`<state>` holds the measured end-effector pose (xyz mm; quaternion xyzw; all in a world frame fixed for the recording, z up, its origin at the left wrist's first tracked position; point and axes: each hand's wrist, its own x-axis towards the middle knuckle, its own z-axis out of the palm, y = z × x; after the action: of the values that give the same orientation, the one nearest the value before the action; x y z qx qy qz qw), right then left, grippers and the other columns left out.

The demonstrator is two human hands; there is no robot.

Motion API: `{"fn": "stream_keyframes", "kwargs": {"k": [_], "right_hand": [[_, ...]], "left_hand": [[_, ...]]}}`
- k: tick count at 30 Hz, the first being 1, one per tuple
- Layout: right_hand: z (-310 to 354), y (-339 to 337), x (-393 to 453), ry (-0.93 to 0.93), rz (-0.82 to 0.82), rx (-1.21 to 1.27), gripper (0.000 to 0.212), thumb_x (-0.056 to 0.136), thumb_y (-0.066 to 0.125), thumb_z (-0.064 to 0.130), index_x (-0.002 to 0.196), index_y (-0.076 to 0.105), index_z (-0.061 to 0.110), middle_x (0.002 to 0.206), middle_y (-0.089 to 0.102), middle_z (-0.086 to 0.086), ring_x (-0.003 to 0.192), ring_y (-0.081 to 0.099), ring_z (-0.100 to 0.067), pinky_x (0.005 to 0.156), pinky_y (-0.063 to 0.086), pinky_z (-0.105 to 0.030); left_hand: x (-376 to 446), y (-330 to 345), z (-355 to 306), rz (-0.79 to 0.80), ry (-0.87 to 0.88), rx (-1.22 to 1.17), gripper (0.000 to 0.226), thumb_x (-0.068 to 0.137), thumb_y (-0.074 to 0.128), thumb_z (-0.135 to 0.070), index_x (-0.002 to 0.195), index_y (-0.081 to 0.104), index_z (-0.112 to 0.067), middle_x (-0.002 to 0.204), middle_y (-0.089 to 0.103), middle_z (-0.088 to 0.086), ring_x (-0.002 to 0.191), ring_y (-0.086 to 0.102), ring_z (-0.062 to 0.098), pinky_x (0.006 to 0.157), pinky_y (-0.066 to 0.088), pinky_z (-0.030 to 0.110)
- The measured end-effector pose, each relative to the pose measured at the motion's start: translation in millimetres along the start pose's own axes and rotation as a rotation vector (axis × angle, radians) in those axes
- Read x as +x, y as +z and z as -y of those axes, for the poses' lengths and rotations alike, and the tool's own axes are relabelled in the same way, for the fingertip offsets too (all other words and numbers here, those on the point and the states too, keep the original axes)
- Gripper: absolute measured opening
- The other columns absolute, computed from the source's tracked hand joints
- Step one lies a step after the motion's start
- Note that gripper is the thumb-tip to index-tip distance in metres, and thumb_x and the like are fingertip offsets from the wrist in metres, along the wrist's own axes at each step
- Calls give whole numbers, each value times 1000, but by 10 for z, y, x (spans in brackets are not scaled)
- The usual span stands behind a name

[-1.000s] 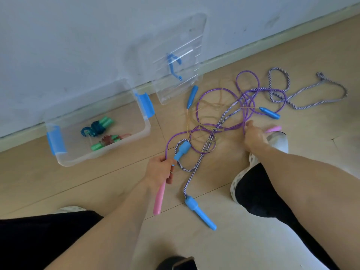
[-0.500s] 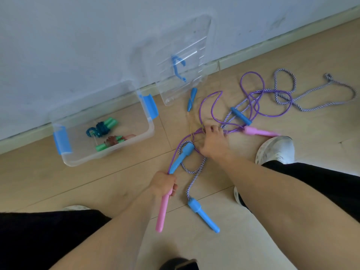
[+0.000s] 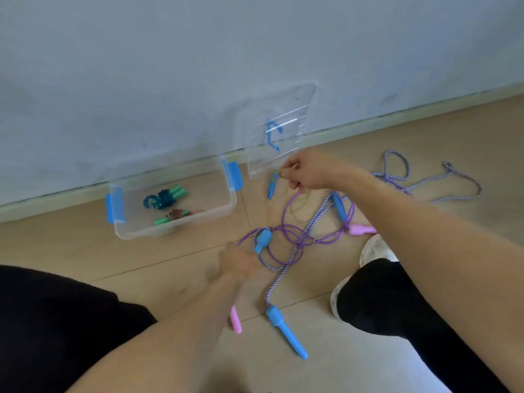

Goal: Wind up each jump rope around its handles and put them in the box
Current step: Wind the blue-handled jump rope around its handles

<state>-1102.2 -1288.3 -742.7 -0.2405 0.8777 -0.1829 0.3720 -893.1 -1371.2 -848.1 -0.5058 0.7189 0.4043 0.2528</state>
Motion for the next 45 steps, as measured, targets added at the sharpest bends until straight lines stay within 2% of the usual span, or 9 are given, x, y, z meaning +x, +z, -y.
{"fn": "stream_keyframes", "kwargs": {"k": [7,11,13,21,30,34,39,43,45], "right_hand": [[1218,-963,-1073,-250,-78,-58,16,91,65,33,93,74,20,63,60,4,54,47,-11,49,38,-19],[1668,-1095,-1554,-488,-213,56,17,89,66,27,86,75,13,54,60,11,51,49,-4,52,42,-16],[1698,-1114,-1654,-551,-310,199,23,90,65,27,86,74,7,51,55,10,48,45,-7,51,40,-19],[1109,-1451,-1523,-359,-296,145,23,76,83,33,84,74,13,59,58,5,54,49,-7,57,42,-22],[549,-1406,-1064,162,-263,-318,30,92,59,36,87,73,10,76,64,-4,72,62,-24,72,50,-31],[632,-1331,-1045,276,-89,-84,36,102,44,23,97,67,-4,83,72,-16,67,67,-29,79,60,-36],[1176,-1207,-1245,-21,157,529,35,105,45,24,86,58,-3,84,71,-25,72,72,-31,64,62,-34],[1494,-1173,-1402,-255,181,769,37,104,46,26,80,58,1,88,70,-22,76,71,-31,68,60,-33],[1555,-1161,-1452,-299,197,853,36,103,48,27,80,58,1,85,69,-20,77,71,-31,68,60,-33]], "left_hand": [[-782,-890,-1000,-220,669,-594,96,76,82,-31,151,25,-16,150,34,1,135,36,13,111,34,30],[-1327,-1541,-1276,-65,873,-542,34,91,68,-24,122,63,-10,106,71,-3,94,63,-3,82,45,12],[-1504,-1742,-1264,89,906,-514,25,99,54,-22,96,68,-2,80,75,9,73,70,15,78,51,24],[-1691,-2643,-765,126,745,-191,45,104,44,-36,65,32,-18,56,20,-2,46,18,15,45,26,26],[-1253,-3521,-363,-44,369,-1034,39,101,39,-25,64,28,-25,37,20,-9,29,17,9,40,26,22],[-1160,-3442,-517,-211,344,-1025,29,97,39,-27,69,43,-19,42,37,-4,33,36,13,57,42,31],[-1101,-3145,-869,-320,414,-546,28,95,48,-34,80,59,-13,86,59,11,68,53,21,66,40,33],[-1146,-2657,-1090,-435,557,-243,51,95,56,-34,138,47,-9,135,52,12,121,51,28,101,40,37],[-1363,-2420,-1187,-389,725,-389,36,98,52,-31,128,58,-12,120,62,3,113,57,22,96,42,35]]}}
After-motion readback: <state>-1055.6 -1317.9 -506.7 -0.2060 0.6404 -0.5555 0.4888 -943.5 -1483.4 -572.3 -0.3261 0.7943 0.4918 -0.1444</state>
